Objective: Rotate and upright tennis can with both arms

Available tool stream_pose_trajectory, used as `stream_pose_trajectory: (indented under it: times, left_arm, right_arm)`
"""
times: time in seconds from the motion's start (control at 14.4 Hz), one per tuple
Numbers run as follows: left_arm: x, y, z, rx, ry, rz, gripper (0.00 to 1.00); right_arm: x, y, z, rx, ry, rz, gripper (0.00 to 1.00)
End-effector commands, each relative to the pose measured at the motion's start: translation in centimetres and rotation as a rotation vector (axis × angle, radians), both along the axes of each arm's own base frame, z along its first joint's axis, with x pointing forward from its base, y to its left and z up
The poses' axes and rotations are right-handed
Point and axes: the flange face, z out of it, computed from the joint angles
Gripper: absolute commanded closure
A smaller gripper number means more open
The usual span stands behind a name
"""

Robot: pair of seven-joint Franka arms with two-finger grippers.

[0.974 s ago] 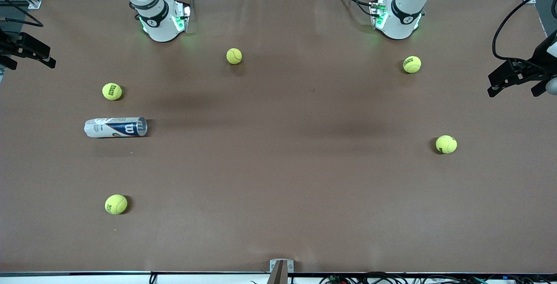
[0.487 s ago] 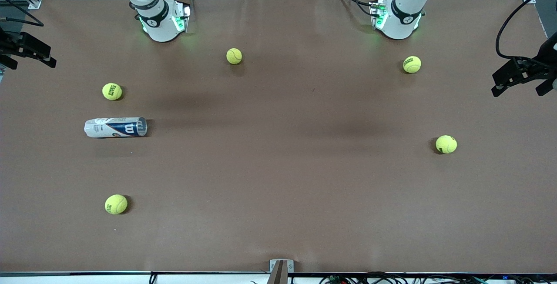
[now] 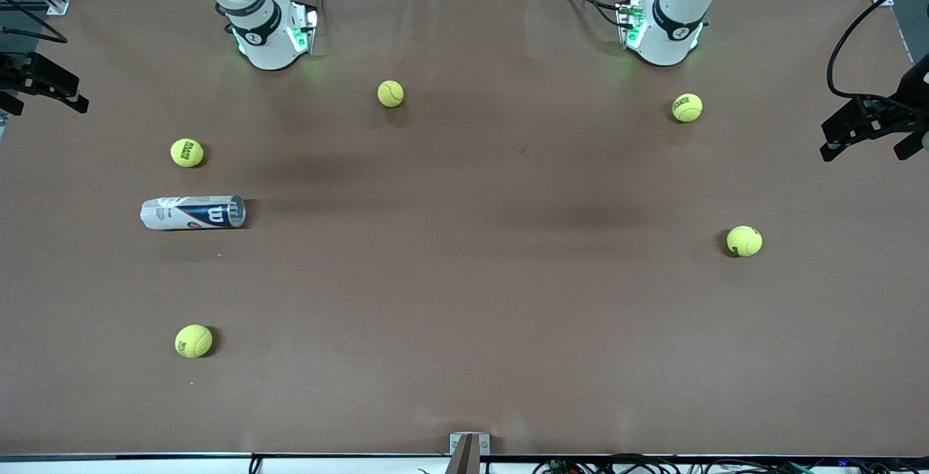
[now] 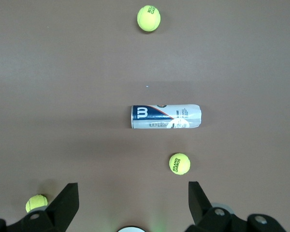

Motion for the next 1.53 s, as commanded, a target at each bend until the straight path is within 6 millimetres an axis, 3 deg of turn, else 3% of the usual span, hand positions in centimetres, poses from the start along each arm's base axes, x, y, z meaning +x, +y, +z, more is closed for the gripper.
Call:
stream_pose_trajectory:
  times: [0.0,0.28,0.42,0.56,0.7,0.84,1.18,1.46]
  left_arm:
    - [0.1,0.0,0.3,0.01,-0.002,0.005,0.0]
    - [0.1,0.1,0.3,0.011,-0.002,0.002,0.0]
    - [0.1,0.1,0.3,0.014,-0.002,-0.007,0.0]
    - [0.1,0.1,0.4,0.014,-0.003,-0.008,0.0]
    - [0.1,0.1,0.4,0.014,-0.003,-0.007,0.0]
    - [0.1,0.1,0.4,0.012,-0.003,-0.004,0.0]
    - [0.1,0.2,0.4,0.011,-0.004,0.001,0.0]
    - [0.1,0.1,0.4,0.011,-0.004,0.001,0.0]
  right_arm:
    - [1.1,-0.5,0.0,-0.005,-0.006,-0.02,0.0]
    - [2.9,-2.3,-1.8,-0.01,-0.019,-0.05,0.0]
    - [5.0,-3.9,-4.5,-0.018,-0.012,-0.071,0.0]
    - [6.7,-5.9,-5.8,-0.042,-0.032,-0.098,0.0]
    - [8.7,-7.8,-9.8,-0.048,-0.01,-0.119,0.0]
    - [8.4,-9.8,-10.2,-0.046,-0.013,-0.181,0.0]
    - [7.8,-11.4,-11.9,-0.049,0.029,-0.744,0.0]
    - [7.6,-10.6,-16.2,-0.092,0.091,-1.199,0.0]
